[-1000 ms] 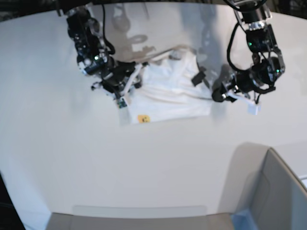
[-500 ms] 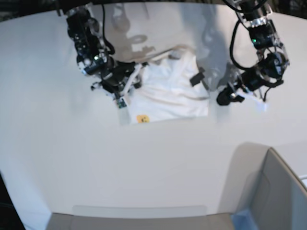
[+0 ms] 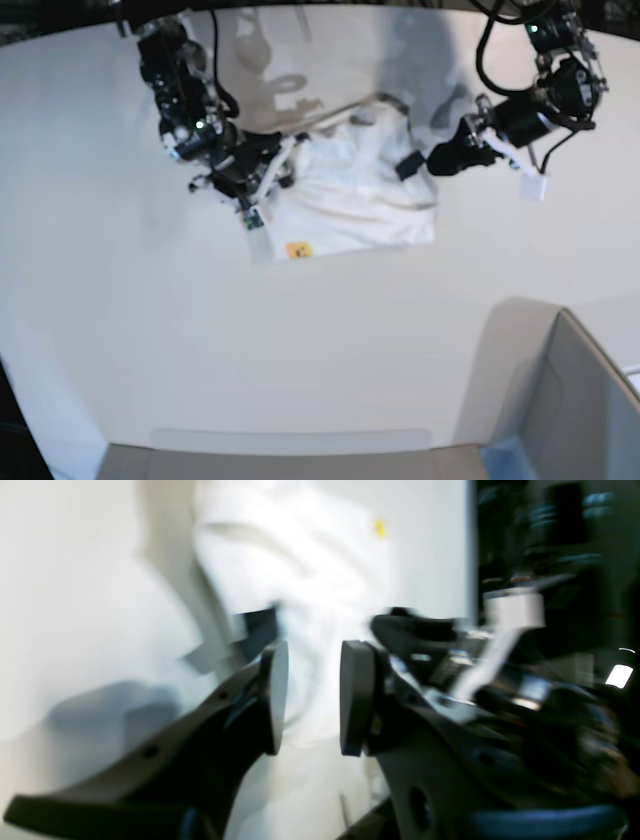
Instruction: Layout the t-shirt on the table in an organized manner, then fold the t-shirt properly
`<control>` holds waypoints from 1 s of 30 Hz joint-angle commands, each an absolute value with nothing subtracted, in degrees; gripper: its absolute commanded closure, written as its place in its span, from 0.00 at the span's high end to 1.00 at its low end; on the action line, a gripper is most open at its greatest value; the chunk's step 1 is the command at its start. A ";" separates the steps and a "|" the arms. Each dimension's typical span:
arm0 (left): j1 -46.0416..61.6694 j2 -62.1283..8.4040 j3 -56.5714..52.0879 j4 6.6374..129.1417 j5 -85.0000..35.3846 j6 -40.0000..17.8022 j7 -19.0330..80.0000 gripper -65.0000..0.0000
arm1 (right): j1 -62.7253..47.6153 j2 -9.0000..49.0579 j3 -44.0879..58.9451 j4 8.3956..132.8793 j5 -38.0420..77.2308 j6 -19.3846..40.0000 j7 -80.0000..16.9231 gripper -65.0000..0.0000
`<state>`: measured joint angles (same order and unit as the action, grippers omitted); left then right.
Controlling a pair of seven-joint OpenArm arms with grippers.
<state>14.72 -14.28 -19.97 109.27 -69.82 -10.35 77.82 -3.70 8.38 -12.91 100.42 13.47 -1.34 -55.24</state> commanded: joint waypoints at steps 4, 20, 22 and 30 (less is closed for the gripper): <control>15.52 -14.37 -16.92 110.20 -64.84 -10.59 78.37 0.30 | -2.86 8.48 -12.79 101.14 13.58 -1.27 -54.46 0.37; 20.18 -11.74 -14.11 109.93 -63.34 -6.73 78.46 0.30 | -2.95 8.48 -12.79 101.05 13.67 -1.27 -54.46 0.37; 20.09 -11.38 -12.00 109.85 -63.16 -6.73 78.46 0.30 | -2.95 8.48 -12.79 101.05 13.67 -1.27 -54.46 0.37; 19.65 -11.21 -10.07 107.12 -63.25 -6.73 78.37 0.30 | -3.30 8.48 -12.79 101.23 13.67 -1.27 -54.46 0.37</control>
<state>19.79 -10.81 -10.02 106.48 -62.08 -6.85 77.67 -3.84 8.38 -12.91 100.33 13.47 -1.34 -55.22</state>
